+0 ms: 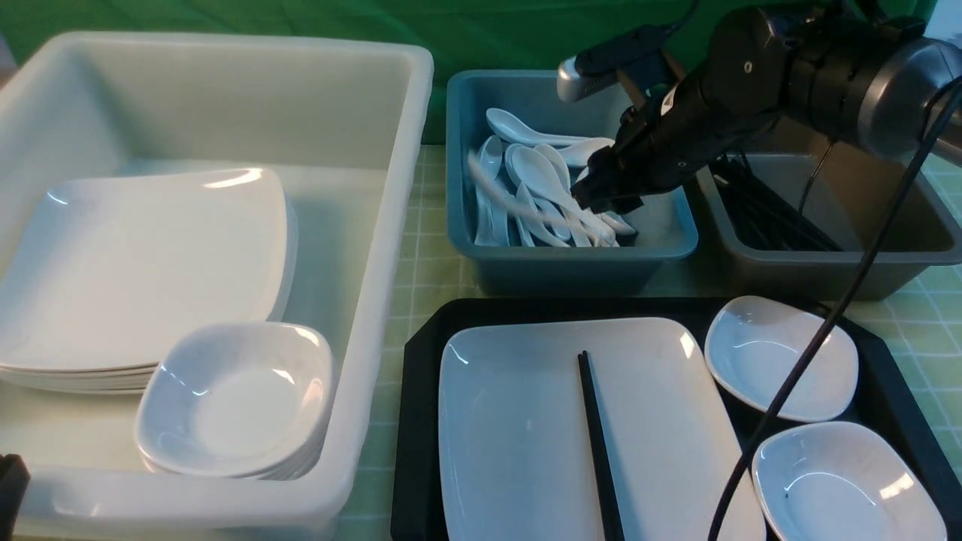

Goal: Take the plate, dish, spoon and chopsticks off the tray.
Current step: Use the right arm to put the soup spoon into the small storage box in the middle, then use the left arm to grab a pair of chopsticks from the plate

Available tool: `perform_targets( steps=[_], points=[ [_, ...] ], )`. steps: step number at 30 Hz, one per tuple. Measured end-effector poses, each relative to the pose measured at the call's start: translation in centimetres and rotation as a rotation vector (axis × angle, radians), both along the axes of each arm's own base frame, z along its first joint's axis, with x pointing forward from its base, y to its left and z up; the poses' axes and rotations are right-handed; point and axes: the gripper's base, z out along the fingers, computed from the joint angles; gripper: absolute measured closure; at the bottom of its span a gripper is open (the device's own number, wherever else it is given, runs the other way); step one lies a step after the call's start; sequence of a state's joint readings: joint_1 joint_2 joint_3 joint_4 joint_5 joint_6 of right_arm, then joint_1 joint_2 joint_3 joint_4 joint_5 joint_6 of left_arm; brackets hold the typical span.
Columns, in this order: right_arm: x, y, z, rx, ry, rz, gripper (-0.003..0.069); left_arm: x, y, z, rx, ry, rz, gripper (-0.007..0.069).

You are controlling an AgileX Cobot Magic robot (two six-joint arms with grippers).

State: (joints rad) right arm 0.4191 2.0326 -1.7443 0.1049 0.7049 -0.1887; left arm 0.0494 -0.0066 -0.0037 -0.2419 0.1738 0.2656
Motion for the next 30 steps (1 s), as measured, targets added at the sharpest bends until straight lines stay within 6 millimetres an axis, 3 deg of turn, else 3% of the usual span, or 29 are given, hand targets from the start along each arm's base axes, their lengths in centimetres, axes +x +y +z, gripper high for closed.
perform_targets(
  steps=[2, 4, 7, 10, 11, 12, 14, 16, 17, 18, 19, 22, 25, 30],
  points=[
    [-0.1, 0.0, 0.4, 0.006, 0.01, -0.01, 0.0249, 0.0, 0.0, 0.0, 0.0, 0.0, 0.0, 0.0625],
    [-0.5, -0.2, 1.0, -0.004, 0.037, -0.007, 0.0265, 0.0, 0.0, 0.0, 0.0, 0.0, 0.0, 0.0625],
    [-1.5, -0.6, 2.6, -0.025, 0.08, 0.004, 0.0363, 0.0, 0.0, 0.0, 0.0, 0.0, 0.0, 0.0625],
    [-3.8, -1.6, 6.2, -0.075, 0.155, 0.031, 0.0582, 0.0, 0.0, 0.0, 0.0, 0.0, 0.0, 0.0625],
    [-4.6, -1.9, 7.4, -0.083, 0.164, 0.039, 0.0615, 0.0, 0.0, 0.0, 0.0, 0.0, 0.0, 0.0625],
    [-4.7, -2.0, 7.6, -0.084, 0.165, 0.04, 0.062, 0.0, 0.0, 0.0, 0.001, 0.0, 0.0, 0.0625],
    [-7.1, -3.0, 11.3, -0.071, 0.114, 0.048, 0.0646, 0.0, 0.0, 0.0, 0.003, 0.0, 0.0, 0.0625],
    [-8.8, -3.8, 13.9, -0.05, 0.057, 0.052, 0.0649, 0.0, 0.0, 0.0, 0.003, 0.0, 0.0, 0.0625],
    [-9.0, -3.9, 14.2, -0.046, 0.049, 0.052, 0.0649, 0.0, 0.0, 0.0, 0.003, 0.0, 0.0, 0.0625],
    [-10.9, -4.7, 16.5, -0.023, -0.007, 0.051, 0.0649, 0.0, 0.0, 0.0, 0.003, 0.0, 0.0, 0.0625],
    [-11.6, -5.1, 17.3, -0.015, -0.027, 0.051, 0.0649, 0.0, 0.0, 0.0, 0.003, 0.0, 0.0, 0.0625],
    [-16.6, -7.3, 20.8, 0.025, -0.124, 0.05, 0.0648, 0.0, 0.0, 0.0, 0.003, 0.0, 0.0, 0.0625],
    [-20.5, -9.0, 22.0, 0.046, -0.173, 0.049, 0.0648, 0.0, 0.0, 0.0, 0.004, 0.0, 0.0, 0.0625],
    [-26.9, -11.9, 21.4, 0.061, -0.207, 0.048, 0.0643, 0.0, 0.0, 0.0, 0.004, 0.0, 0.0, 0.0625]
  ],
)
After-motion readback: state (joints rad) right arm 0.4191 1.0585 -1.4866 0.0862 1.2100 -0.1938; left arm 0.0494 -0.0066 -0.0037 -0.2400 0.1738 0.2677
